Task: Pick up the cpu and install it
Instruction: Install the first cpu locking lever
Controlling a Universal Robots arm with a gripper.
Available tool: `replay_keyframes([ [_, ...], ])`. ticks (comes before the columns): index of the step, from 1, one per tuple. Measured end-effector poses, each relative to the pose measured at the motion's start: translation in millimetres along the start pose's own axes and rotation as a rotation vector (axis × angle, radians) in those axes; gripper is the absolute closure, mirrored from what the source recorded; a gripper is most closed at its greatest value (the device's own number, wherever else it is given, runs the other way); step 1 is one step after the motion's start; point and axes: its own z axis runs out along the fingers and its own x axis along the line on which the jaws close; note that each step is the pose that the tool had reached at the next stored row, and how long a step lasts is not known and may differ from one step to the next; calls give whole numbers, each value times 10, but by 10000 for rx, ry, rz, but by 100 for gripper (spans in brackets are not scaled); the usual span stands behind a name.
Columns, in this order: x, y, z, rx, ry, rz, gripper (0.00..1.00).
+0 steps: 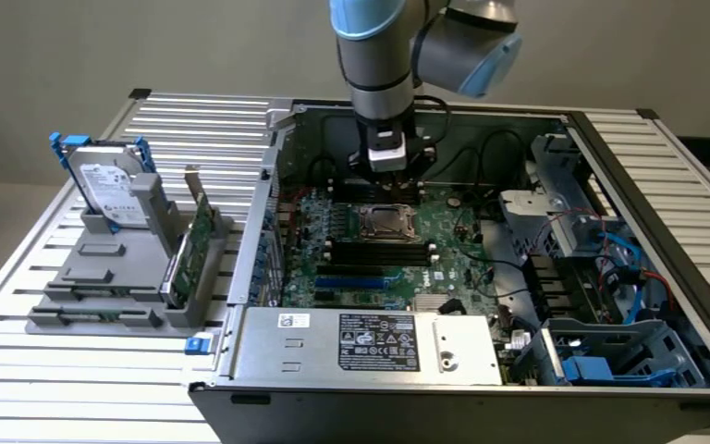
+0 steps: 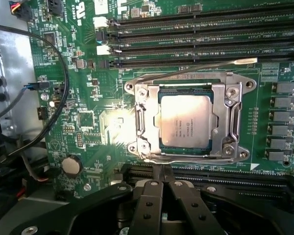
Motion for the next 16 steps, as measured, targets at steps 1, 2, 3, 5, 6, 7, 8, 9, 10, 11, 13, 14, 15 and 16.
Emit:
replay_keyframes([
  [1,6,-2,-24,8,-8,8,89],
  [2,10,-3,-47,22,-13,19,89],
  [3,11,-2,-67,42,-19,34,89],
  [5,14,8,-106,66,-44,53,89],
  [6,19,20,-126,72,-53,59,89],
  [7,23,33,-147,75,-60,69,89],
  [8,29,56,-165,74,-68,79,89],
  [9,34,83,-185,74,-78,94,89],
  [10,40,107,-211,72,-90,111,89],
  [11,49,132,-242,70,-104,129,89],
  [13,63,182,-300,66,-122,155,89],
  [14,68,211,-319,63,-130,163,89],
  [15,72,243,-330,63,-131,165,89],
  [16,76,286,-339,63,-135,165,89],
])
